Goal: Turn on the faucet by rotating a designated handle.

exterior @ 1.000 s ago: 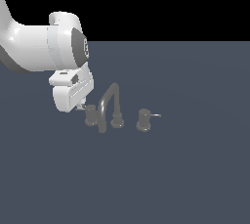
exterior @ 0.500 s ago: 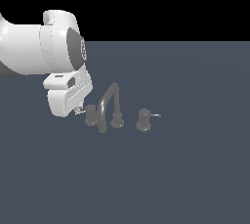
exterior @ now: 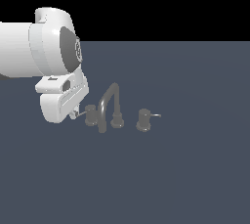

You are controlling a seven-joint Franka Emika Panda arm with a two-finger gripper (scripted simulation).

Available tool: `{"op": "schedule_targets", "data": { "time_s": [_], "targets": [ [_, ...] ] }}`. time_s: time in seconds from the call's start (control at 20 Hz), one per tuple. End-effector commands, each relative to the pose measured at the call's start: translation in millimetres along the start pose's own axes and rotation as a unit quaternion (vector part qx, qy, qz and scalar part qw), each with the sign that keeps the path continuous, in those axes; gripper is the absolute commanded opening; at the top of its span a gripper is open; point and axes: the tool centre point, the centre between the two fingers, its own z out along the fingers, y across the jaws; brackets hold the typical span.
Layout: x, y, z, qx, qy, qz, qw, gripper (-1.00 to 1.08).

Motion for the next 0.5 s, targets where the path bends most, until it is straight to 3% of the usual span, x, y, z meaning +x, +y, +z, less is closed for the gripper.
{"op": "schedule_targets", "data": {
  "time_s": [0.0,0.25,0.3,0.45],
  "targets": [
    [19.2,4.3,0.0,-0.003,0.003,0.010,0.9999,-1.00],
    [34.5,12.3,-0.5,-0.004,0.004,0.013,0.9999,-1.00],
    [8.7,16.0,0.0,-0.005,-0.002,-0.006,1.0000,-1.00],
    [31.0,11.2,-0.1,-0.004,0.000,0.000,1.0000,-1.00]
  ]
}}
